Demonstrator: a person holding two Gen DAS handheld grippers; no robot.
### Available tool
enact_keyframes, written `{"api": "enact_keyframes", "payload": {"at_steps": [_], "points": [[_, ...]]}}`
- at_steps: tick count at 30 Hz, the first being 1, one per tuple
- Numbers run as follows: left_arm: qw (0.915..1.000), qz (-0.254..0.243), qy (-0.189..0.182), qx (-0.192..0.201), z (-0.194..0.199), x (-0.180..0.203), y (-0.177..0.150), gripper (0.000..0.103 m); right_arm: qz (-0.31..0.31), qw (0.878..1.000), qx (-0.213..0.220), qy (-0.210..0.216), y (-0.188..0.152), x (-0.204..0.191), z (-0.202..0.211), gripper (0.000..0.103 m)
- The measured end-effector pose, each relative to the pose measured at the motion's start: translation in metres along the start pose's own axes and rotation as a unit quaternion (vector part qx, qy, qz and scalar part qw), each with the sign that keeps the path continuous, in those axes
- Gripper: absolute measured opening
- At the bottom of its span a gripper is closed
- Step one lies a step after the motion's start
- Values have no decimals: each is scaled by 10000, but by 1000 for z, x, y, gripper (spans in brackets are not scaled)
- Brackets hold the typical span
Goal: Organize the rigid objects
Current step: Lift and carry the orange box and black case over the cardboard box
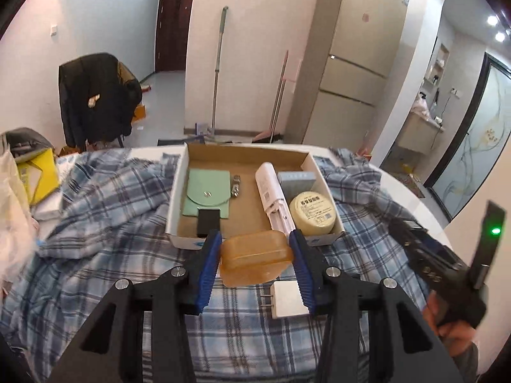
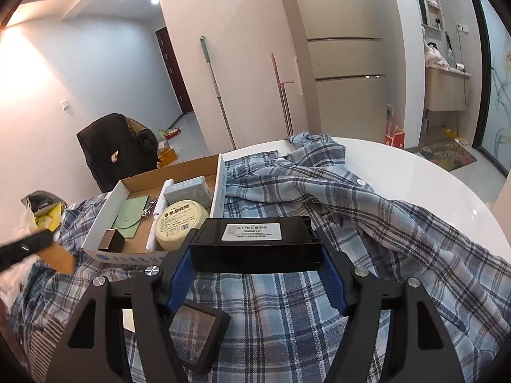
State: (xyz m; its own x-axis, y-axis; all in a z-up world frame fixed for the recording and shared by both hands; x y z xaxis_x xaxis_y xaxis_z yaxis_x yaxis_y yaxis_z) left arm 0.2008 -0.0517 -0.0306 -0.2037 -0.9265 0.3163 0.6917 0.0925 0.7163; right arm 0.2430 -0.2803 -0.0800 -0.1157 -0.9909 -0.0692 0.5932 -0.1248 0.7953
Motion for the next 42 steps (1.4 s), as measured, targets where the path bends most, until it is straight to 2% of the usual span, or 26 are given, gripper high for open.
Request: {"api": "enact_keyframes", "payload": {"at_steps": [3, 6, 8, 16, 19, 23, 26, 29, 32, 35, 38, 42], "points": [[9998, -38, 6, 213, 25, -2, 7, 46, 114, 9998, 99, -93, 0, -3, 2, 68], [9983, 304, -476, 163, 42, -1, 9, 46, 162, 9992, 203, -295, 2, -1, 10, 68], [9969, 414, -635, 211, 54, -1, 13, 46, 194, 9988, 323, -296, 6, -4, 22, 68], [9968, -72, -344, 720, 94, 5, 36, 46, 303, 9980, 324, 451, 37, -34, 81, 68], [9947, -213, -433, 907, 104, 13, 47, 46, 316, 9972, 383, 561, 48, -46, 95, 68], [9866, -68, -765, 1437, 122, 25, 80, 46, 247, 9966, 731, 295, 72, -58, 106, 68], [9818, -256, -659, 1764, 134, 34, 106, 46, 146, 9958, 705, 563, 89, -76, 111, 68], [9794, -483, -324, 1933, 140, 33, 128, 46, 143, 9957, 702, 589, 106, -95, 113, 68], [9774, -610, -154, 2021, 141, 28, 138, 46, -45, 9944, 756, 734, 124, -115, 110, 68], [9783, -445, -261, 2006, 133, 18, 142, 46, -321, 9937, 589, 895, 133, -136, 94, 68], [9773, -39, -520, 2052, 121, 1, 149, 46, -375, 9954, 455, 750, 130, -149, 73, 68], [9805, -116, -399, 1922, 100, -18, 152, 46, -144, 9970, 48, 756, 104, -168, 39, 68]]}}
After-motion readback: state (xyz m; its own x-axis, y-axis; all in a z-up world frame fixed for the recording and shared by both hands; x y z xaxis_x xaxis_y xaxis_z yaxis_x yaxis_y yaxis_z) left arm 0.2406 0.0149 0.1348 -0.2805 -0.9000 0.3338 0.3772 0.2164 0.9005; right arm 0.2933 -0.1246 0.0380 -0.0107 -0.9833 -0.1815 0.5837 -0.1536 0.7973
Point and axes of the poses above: each gripper's, at about its wrist camera, not at the fingertips, and z roughly against the way its jaws point, x to its right, y to its top, the point moved 10 cm from there along -z, roughly the way its jaws point, and after that the axes turned 13 degrees about -y, right-handed, at the moved point
